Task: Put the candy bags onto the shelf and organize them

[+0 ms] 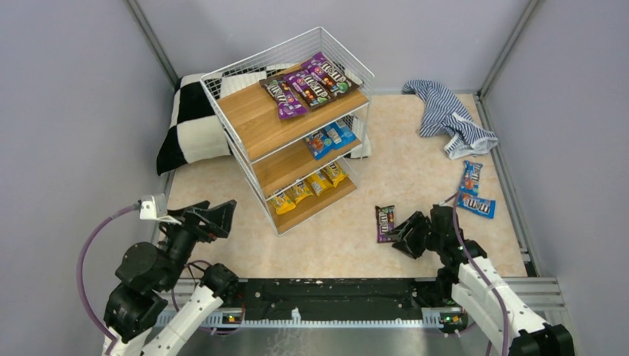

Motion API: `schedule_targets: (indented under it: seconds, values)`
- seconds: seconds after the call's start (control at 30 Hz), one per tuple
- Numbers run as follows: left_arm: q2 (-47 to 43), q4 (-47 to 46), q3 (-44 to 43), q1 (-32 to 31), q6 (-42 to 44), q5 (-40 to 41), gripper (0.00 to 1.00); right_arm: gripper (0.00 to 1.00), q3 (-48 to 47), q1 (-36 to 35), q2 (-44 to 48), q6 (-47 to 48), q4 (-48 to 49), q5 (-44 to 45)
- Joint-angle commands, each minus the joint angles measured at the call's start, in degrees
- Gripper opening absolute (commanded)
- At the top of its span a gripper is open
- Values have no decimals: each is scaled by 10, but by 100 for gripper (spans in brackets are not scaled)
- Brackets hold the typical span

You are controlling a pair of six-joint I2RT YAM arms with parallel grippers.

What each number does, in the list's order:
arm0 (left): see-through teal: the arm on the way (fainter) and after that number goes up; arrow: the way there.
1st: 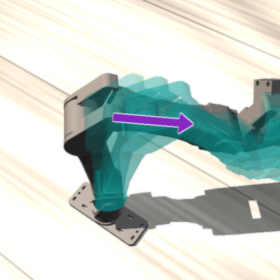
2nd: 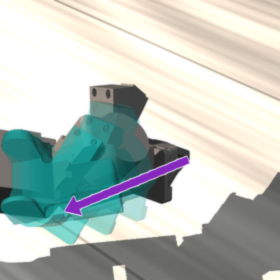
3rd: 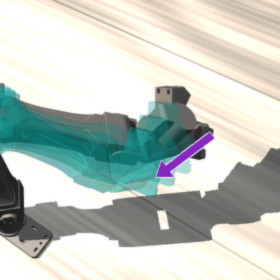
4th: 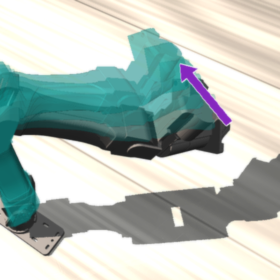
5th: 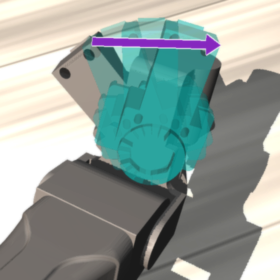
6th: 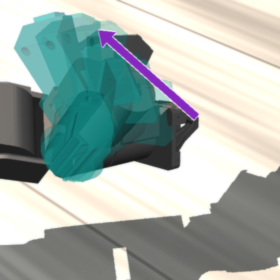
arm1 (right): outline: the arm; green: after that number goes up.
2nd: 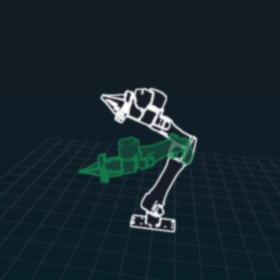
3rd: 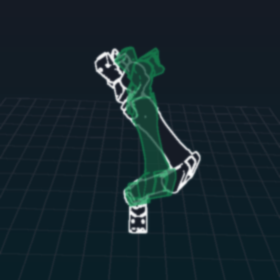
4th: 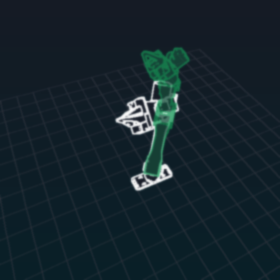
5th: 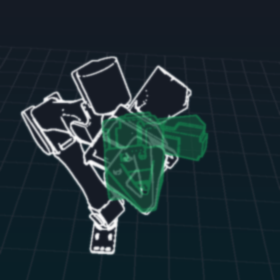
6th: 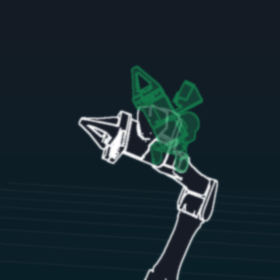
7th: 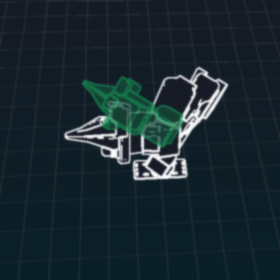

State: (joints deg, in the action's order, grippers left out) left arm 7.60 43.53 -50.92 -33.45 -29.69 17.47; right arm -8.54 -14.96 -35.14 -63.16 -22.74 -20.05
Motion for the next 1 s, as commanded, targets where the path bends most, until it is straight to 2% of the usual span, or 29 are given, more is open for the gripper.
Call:
schedule_targets:
  seconds: [0.0,0.73,0.83,0.97]
  values:
    - [0,-17,-8,-3,12,1,98,51,21,-5,-3,-16,18,54]
    - [5,-8,-17,-3,15,4,98,51,39,19,-21,-28,8,126]
    - [5,-7,-16,-3,15,5,98,49,45,26,-17,-32,9,131]
    - [6,-10,-14,-4,14,4,98,39,59,27,-21,-37,46,128]
